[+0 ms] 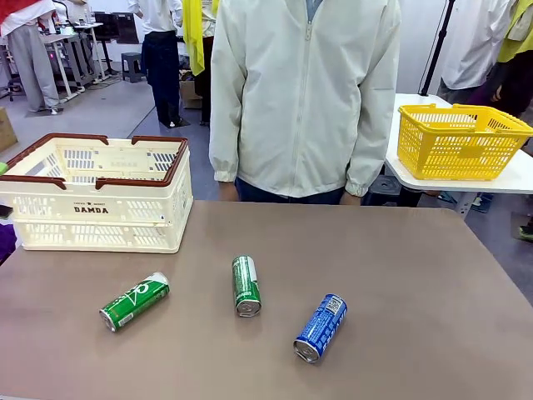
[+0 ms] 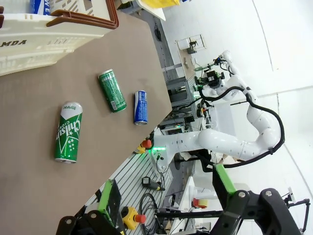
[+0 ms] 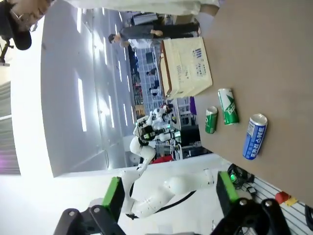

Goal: Place the drinks into the Shopping basket.
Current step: Pick up one drink and place it into the Shopping basket.

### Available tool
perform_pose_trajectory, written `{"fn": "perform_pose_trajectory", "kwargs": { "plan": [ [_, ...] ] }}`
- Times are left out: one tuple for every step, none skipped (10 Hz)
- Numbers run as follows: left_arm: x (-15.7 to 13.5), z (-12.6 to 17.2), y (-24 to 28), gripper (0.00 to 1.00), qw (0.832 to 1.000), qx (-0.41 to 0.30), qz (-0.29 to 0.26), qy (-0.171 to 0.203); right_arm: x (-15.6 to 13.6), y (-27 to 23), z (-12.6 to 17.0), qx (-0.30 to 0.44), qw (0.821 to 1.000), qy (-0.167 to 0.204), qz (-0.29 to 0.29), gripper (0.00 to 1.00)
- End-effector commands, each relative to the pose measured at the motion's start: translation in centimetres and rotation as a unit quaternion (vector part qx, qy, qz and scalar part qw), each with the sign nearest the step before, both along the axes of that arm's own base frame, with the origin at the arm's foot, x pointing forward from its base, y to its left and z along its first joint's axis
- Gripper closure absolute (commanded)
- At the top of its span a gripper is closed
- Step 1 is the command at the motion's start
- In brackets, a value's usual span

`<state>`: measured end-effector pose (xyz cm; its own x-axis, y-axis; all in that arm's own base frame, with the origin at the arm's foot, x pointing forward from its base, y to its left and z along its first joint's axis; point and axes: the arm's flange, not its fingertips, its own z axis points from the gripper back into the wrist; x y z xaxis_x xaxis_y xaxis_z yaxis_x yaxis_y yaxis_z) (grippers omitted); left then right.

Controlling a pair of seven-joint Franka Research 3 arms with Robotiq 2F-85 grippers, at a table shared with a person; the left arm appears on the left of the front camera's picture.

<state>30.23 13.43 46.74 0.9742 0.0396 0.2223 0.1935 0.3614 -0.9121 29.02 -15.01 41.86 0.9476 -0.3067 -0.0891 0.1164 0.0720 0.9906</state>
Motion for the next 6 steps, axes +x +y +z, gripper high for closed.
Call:
{"fn": "perform_pose_trajectory", "kwargs": {
  "plan": [
    [0.0,0.0,0.0,0.00,1.000,0.000,0.000,0.000,-0.6,-0.2,0.3,-0.006,1.000,-0.004,0.011,0.00],
    [0.7,3.2,-1.1,0.00,0.998,0.008,0.019,0.066,-0.6,-0.2,0.3,-0.006,1.000,-0.004,0.011,0.00],
    [1.4,6.8,-5.8,0.00,0.990,0.061,0.030,0.122,-0.6,-0.2,0.3,-0.006,1.000,-0.004,0.011,0.00],
    [3.9,10.3,-12.9,0.00,0.976,0.112,0.096,0.160,-0.6,-0.2,0.3,-0.006,1.000,-0.004,0.011,0.00],
    [6.1,11.9,-20.1,0.00,0.968,0.140,0.096,0.184,-0.6,-0.2,0.3,-0.006,1.000,-0.004,0.011,0.00],
    [7.8,12.3,-26.4,0.00,0.960,0.192,0.084,0.187,-0.6,-0.2,0.3,-0.006,1.000,-0.004,0.011,0.00]
  ]
}}
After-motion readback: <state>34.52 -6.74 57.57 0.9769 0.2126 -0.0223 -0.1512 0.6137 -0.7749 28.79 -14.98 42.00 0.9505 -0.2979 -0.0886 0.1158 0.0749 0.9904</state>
